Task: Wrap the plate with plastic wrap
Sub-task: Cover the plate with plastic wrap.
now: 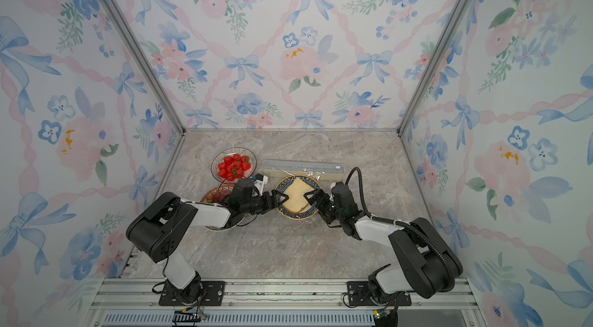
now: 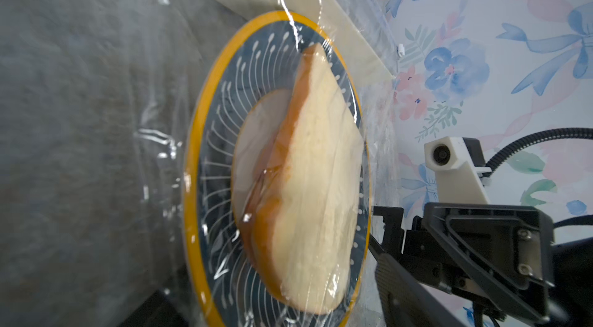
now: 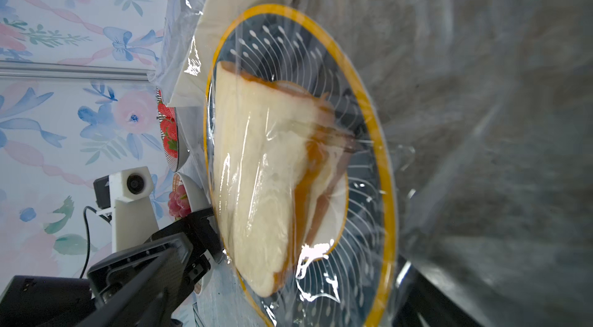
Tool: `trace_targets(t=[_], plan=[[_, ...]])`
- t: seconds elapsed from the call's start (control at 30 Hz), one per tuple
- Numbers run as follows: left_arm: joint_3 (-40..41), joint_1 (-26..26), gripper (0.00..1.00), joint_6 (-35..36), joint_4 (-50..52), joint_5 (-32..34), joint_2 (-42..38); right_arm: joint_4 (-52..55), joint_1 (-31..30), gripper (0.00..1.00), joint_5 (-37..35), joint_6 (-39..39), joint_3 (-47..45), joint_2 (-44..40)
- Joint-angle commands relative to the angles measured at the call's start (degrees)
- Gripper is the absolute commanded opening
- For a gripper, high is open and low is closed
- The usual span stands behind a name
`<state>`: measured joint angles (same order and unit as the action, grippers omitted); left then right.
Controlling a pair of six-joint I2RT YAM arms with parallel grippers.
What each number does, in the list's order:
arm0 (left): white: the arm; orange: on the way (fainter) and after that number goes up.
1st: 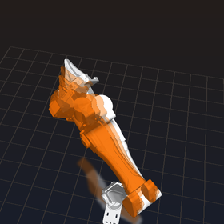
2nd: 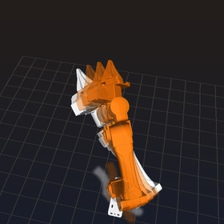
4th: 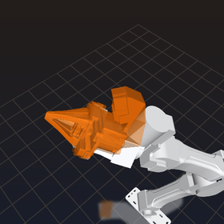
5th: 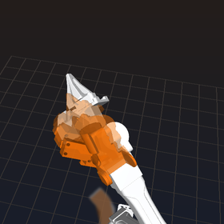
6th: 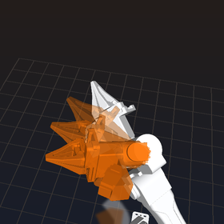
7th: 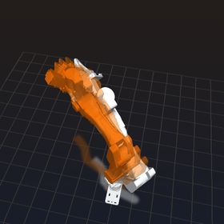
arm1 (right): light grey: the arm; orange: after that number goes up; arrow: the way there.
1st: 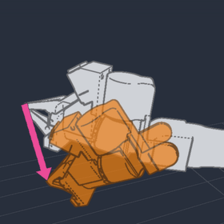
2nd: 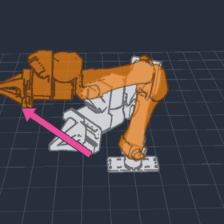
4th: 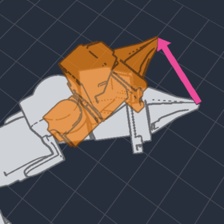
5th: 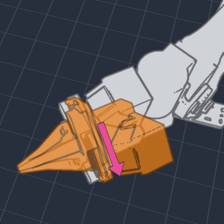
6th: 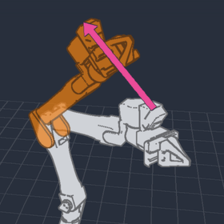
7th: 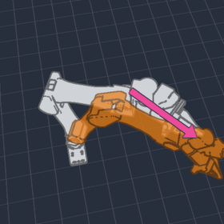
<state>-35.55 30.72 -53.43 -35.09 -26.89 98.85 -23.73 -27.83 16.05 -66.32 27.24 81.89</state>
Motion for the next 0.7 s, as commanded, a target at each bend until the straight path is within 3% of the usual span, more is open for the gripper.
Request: trace_targets(t=[0.0,0.23,0.37,0.67], plan=[[-1.5,0.4,0.85,2.7,-0.9,-2.2,0.7,5.7,0.2,0.97,0.4,5.3,3.3,-0.6],[2.3,-1.9,0.85,5.4,0.6,0.7,-3.2,24.3,5.4,0.97,-1.3,16.3,4.2,-8.8],[3.2,-3.0,0.85,7.3,2.1,2.9,-3.1,31.9,7.2,0.97,-2.0,23.5,8.5,-7.8],[-2.2,-2.0,0.83,9.4,2.0,-0.4,0.1,27.8,5.2,0.97,-0.8,25.2,16.4,3.4]])
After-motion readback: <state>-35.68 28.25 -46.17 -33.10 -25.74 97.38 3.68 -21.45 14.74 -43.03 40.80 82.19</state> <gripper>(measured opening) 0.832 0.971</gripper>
